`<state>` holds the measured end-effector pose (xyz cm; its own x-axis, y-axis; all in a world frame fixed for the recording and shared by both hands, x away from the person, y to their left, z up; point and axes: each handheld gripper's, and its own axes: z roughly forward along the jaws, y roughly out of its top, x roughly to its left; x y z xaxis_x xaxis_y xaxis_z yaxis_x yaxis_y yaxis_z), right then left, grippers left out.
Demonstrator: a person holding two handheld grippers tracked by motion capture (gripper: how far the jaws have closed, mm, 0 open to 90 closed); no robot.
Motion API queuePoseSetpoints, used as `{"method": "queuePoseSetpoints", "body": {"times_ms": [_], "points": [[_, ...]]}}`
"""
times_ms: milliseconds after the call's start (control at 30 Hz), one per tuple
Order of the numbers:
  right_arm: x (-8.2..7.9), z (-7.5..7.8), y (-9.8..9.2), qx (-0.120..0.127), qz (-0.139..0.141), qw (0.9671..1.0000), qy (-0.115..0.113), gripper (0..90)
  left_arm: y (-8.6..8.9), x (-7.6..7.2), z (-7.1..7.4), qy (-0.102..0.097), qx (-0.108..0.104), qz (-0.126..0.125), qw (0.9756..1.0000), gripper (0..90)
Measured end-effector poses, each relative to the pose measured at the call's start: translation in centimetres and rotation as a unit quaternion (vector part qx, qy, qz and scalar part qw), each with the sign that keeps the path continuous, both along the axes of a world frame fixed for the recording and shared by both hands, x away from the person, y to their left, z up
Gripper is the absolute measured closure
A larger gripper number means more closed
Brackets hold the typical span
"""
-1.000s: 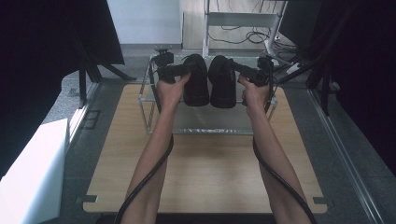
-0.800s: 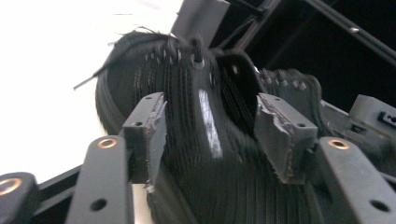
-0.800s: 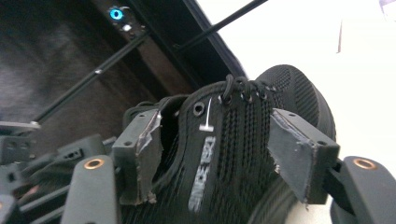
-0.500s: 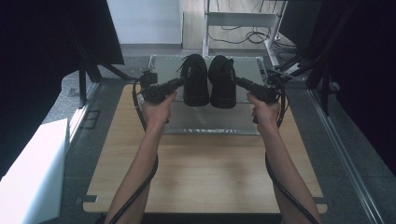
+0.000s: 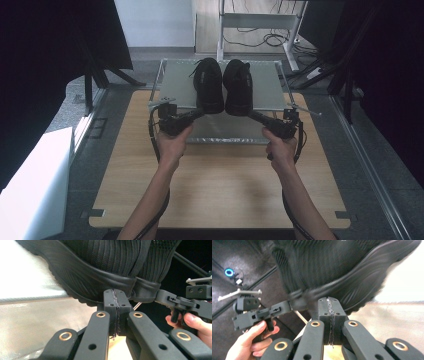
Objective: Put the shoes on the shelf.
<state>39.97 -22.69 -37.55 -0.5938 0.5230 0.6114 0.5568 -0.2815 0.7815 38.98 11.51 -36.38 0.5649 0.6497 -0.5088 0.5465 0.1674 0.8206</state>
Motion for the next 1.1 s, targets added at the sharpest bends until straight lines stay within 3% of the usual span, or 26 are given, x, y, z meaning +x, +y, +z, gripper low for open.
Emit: {"method": "queuePoseSetpoints", "body": {"times_ms": [233, 467, 667, 767, 900, 1100], "points": [[0.3, 0.2, 0.8, -0.007, -0.002, 0.9999, -0.008, 89.8, -0.1, 0.4, 0.1, -0.002, 0.009, 0.010, 0.9999, 89.5], [1.3, -0.1, 1.4, -0.002, -0.015, 0.9999, 0.001, 89.8, 0.0, 2.0, 0.0, 0.008, 0.013, 0.021, 0.9997, 89.5], [2.7, -0.4, 1.9, -0.005, -0.030, 0.9995, 0.009, 89.8, -0.1, 3.5, -0.5, 0.026, 0.001, 0.030, 0.9992, 89.5], [3.3, -0.6, 2.0, -0.005, -0.037, 0.9992, 0.013, 89.7, -0.4, 4.1, -0.5, 0.031, 0.010, 0.037, 0.9988, 89.4], [3.8, -0.8, 1.8, -0.001, -0.037, 0.9992, 0.018, 89.1, -0.5, 4.1, -0.5, 0.029, 0.011, 0.036, 0.9989, 87.3], [2.9, -1.1, 1.6, -0.002, -0.011, 0.9999, 0.005, 69.9, -0.2, 3.1, -0.8, 0.013, 0.005, 0.023, 0.9996, 69.4]]}}
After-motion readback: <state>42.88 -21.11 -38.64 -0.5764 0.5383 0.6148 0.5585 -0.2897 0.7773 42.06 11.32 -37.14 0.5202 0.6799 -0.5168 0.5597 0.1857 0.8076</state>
